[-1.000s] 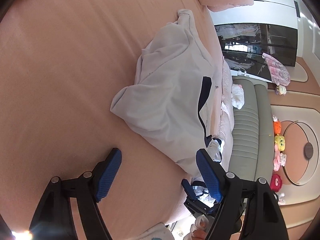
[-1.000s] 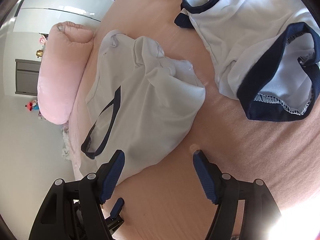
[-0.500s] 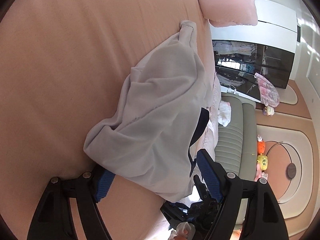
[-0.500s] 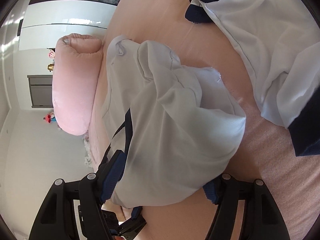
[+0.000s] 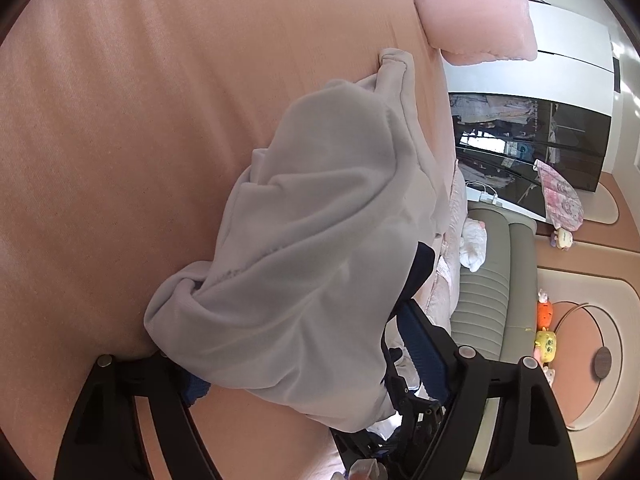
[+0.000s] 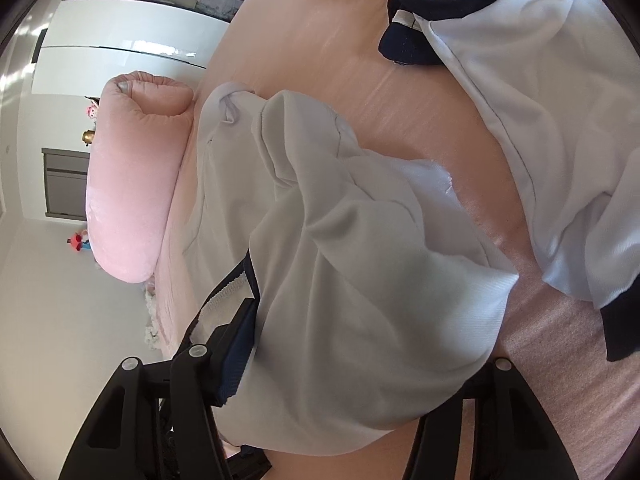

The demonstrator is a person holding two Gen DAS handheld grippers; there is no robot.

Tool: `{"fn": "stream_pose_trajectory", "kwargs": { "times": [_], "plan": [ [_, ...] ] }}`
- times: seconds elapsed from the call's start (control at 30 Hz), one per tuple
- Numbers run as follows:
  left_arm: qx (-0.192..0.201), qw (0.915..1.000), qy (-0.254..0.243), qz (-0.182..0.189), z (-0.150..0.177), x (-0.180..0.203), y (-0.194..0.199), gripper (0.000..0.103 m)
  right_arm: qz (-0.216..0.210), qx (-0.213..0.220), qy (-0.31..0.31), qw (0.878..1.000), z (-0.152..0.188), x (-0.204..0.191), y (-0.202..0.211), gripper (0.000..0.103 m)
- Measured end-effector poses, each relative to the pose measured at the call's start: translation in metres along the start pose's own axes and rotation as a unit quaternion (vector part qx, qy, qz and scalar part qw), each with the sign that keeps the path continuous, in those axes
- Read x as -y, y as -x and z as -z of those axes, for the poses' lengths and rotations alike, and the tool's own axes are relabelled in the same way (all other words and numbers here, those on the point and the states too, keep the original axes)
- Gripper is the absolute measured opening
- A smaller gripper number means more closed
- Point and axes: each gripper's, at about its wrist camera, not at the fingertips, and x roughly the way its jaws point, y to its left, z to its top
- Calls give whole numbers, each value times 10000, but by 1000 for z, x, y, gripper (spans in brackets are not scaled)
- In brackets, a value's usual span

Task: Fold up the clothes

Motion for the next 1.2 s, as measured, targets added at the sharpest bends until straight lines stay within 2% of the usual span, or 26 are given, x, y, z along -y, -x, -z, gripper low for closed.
{"fn": "stream_pose_trajectory", "kwargs": {
  "times": [0.03, 0.07, 0.1, 0.17, 0.3, 0.4, 0.53, 0.63, 0.73, 0.83, 0.9, 1.0, 1.2],
  "plan": [
    [38, 10000, 44, -78, 1, -2, 1, 64, 54, 25, 86, 9999, 0, 0, 0, 47],
    [49, 9998, 29, -172, 1, -2, 1, 53, 127, 36, 207, 9997, 1, -1, -1, 37],
    [26, 9996, -61, -285, 2, 1, 2, 48, 207, 41, 341, 9992, 1, -1, -1, 32],
    [-20, 9984, -241, -510, 2, 5, 2, 32, 252, 30, 532, 9983, 2, -1, -1, 28],
    [-88, 9934, -598, -971, 4, 15, 3, 26, 587, -256, 917, 9937, -3, -14, -2, 24],
    [20, 9873, -856, -1338, 9, 32, 4, 23, 840, -395, 1156, 9889, -2, -22, 1, 23],
    [235, 9821, -1178, -1454, 19, 46, 12, 19, 811, -466, 1237, 9879, 1, -24, 10, 19],
    [203, 9818, -1211, -1448, 24, 40, 19, 18, 820, -531, 1282, 9869, 7, -24, 17, 17],
    [110, 9932, -547, -1026, 18, 18, 30, 17, 875, -588, 1394, 9846, 20, -25, 27, 17],
    [14, 9979, 15, -652, 22, -5, 49, 16, 934, -677, 1511, 9818, 35, -26, 40, 17],
    [123, 9970, -158, -752, 31, -10, 65, 12, 974, -724, 1661, 9786, 48, -28, 49, 17],
    [295, 9948, -516, -827, 44, -14, 87, 12, 1141, -762, 2041, 9693, 73, -32, 63, 17],
    [286, 9937, -789, -737, 66, -29, 109, 12, 1125, -752, 2016, 9701, 108, -23, 90, 17]
  ]
}}
